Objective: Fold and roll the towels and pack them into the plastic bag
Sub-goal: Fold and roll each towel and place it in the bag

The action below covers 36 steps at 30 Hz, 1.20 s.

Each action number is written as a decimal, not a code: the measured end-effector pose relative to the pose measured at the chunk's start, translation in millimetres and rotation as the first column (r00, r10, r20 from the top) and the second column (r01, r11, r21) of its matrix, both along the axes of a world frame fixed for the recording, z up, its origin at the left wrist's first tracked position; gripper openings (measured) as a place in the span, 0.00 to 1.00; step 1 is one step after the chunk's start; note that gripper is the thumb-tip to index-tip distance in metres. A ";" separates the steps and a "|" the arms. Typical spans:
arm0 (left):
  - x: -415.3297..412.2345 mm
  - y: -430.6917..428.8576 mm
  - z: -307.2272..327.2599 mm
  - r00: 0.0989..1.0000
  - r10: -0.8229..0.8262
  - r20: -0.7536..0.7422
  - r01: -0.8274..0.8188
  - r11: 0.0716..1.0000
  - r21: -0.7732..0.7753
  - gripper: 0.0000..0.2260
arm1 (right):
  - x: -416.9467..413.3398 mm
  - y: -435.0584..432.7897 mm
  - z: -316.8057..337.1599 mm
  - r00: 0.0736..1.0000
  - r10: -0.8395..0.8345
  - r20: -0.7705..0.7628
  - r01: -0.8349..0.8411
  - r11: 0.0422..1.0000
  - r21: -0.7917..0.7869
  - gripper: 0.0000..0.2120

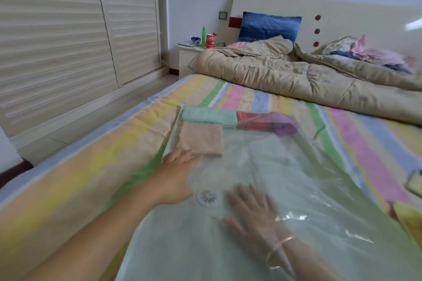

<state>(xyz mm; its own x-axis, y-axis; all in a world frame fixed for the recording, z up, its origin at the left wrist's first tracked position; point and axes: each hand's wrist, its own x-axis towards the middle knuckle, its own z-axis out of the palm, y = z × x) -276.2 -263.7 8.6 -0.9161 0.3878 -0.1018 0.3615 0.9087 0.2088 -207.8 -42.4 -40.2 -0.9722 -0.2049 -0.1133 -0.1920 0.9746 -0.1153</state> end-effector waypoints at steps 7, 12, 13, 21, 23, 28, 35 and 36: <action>147.0 153.0 38.8 0.936 -0.335 -0.111 0.347 0.814 0.467 0.21 | 155.7 69.0 20.1 0.988 0.139 -0.066 -0.142 0.989 -0.038 0.28; 204.5 250.7 38.2 0.919 -0.391 -0.039 0.356 0.786 0.505 0.15 | 248.7 153.9 73.2 0.995 0.098 -0.025 -0.100 0.920 -0.380 0.13; 211.6 267.9 37.9 0.932 -0.363 -0.027 0.332 0.818 0.469 0.14 | 259.3 176.7 77.9 0.999 0.015 -0.049 -0.034 0.902 -0.431 0.10; 281.0 367.3 23.0 0.770 -0.601 -0.214 0.616 0.610 0.499 0.04 | 314.0 343.5 67.9 0.956 -0.138 -0.257 0.107 0.986 -0.129 0.11; 285.4 375.0 7.8 0.734 -0.639 -0.228 0.659 0.589 0.469 0.07 | 317.8 351.3 57.8 0.965 -0.083 -0.250 0.062 0.994 -0.088 0.14; 284.8 385.3 -11.5 0.720 -0.630 -0.292 0.691 0.610 0.388 0.12 | 316.5 359.7 47.1 0.939 -0.042 -0.342 -0.024 0.982 -0.186 0.07; 285.8 388.8 -10.4 0.815 -0.526 -0.243 0.572 0.664 0.481 0.06 | 316.6 359.4 39.8 0.919 -0.044 -0.392 -0.010 0.991 -0.135 0.10; 284.6 388.9 -10.0 0.841 -0.503 -0.201 0.526 0.669 0.525 0.07 | 317.2 358.2 39.5 0.912 -0.054 -0.407 0.001 0.991 -0.130 0.13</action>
<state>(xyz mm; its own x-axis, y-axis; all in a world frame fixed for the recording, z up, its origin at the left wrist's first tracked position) 8.4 125.2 -1.5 -0.5532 0.7758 0.3035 0.7547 0.3124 0.5769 109.4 315.8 -0.8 -0.9333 -0.1642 0.3195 -0.2218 0.9630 -0.1530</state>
